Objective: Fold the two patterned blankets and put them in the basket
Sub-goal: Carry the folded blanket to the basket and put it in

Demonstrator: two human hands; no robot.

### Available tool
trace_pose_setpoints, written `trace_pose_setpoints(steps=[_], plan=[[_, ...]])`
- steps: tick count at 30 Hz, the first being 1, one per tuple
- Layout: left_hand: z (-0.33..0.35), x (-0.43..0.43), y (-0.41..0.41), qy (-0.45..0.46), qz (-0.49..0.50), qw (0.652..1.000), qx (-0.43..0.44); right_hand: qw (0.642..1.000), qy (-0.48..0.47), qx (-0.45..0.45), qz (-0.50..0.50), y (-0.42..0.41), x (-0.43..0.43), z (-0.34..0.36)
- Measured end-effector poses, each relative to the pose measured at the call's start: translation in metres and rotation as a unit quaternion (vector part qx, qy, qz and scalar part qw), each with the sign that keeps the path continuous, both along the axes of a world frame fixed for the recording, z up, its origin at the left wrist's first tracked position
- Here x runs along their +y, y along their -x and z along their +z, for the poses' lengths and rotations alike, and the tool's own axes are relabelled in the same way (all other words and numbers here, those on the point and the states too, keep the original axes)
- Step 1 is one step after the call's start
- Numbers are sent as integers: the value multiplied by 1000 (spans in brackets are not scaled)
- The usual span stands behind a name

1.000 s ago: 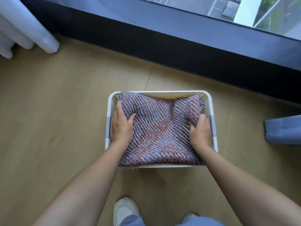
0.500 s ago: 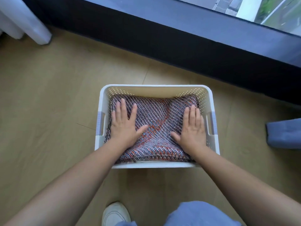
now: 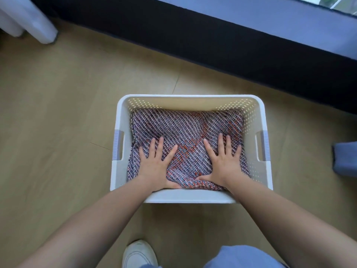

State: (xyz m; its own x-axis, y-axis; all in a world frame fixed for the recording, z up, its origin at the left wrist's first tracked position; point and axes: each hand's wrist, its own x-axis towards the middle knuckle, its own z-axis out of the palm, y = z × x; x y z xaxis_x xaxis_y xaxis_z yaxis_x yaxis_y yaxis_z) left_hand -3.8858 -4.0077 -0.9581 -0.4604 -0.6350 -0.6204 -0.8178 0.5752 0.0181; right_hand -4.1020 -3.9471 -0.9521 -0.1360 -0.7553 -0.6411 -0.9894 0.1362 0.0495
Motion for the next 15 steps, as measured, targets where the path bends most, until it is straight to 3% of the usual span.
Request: trace_pose_setpoints(steps=[8,12,15], plan=[[19,-9,6,-49,5,999,-19,999,-30,-9,-5,1,-6,8],[82,-11,4,-88,4,996,4,999,10,-31,-29,-3,13,66],[145,-8,11,-67,-10,997,41,995,69,-60,-32,-11,31,131]])
